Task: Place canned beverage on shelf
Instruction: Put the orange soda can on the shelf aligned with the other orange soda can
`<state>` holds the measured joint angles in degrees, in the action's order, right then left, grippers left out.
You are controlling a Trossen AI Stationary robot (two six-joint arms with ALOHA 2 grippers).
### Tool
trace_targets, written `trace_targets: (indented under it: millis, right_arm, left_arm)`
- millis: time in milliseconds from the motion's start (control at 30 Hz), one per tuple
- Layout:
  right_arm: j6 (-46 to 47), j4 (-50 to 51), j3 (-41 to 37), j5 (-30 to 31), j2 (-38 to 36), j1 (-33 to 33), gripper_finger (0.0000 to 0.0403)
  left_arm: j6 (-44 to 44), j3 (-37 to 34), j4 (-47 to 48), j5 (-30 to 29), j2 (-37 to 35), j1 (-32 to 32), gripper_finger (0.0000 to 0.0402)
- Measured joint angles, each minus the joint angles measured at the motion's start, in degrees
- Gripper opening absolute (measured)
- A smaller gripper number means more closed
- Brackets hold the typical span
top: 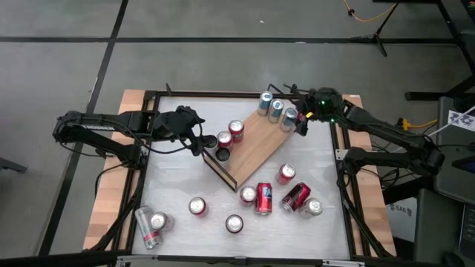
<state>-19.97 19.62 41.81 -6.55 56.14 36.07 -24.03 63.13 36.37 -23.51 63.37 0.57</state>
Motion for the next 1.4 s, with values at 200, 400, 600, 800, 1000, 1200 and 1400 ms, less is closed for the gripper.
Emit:
trace_targets:
  millis: [200,400,600,800,1000,1200,1400]
  right_arm:
    - [0.0,0.7,3.8,-0.1,0.0,0.0,0.0321]
    - [0.0,4.1,8.4,-0.5,0.0,0.0,0.0321]
    - [0.2,7.1,12.1,-0.5,0.0,0.0,0.0321]
    - [1.3,9.0,14.2,-5.2,0.0,-0.1,0.0321]
    - [6.4,9.0,14.7,-18.0,0.0,-0.1,0.0321]
    - [9.8,9.0,14.7,-24.8,0.0,-0.1,0.0321]
    - [9.9,8.9,14.7,-22.8,0.0,-3.7,0.0321]
  left_arm:
    - [0.0,0.0,0.0,0.0,0.0,0.0,0.0346]
    - [0.0,0.0,0.0,0.0,0.0,0.0,0.0346]
    - [0.0,0.0,0.0,0.0,0.0,0.0,0.0346]
    - [0.3,0.0,0.0,0.0,0.0,0.0,0.0346]
    - [0.3,0.0,0.0,0.0,0.0,0.0,0.0346]
    - [0.2,0.0,0.0,0.0,0.0,0.0,0.0346]
    - [0.3,0.0,0.0,0.0,0.0,0.0,0.0346]
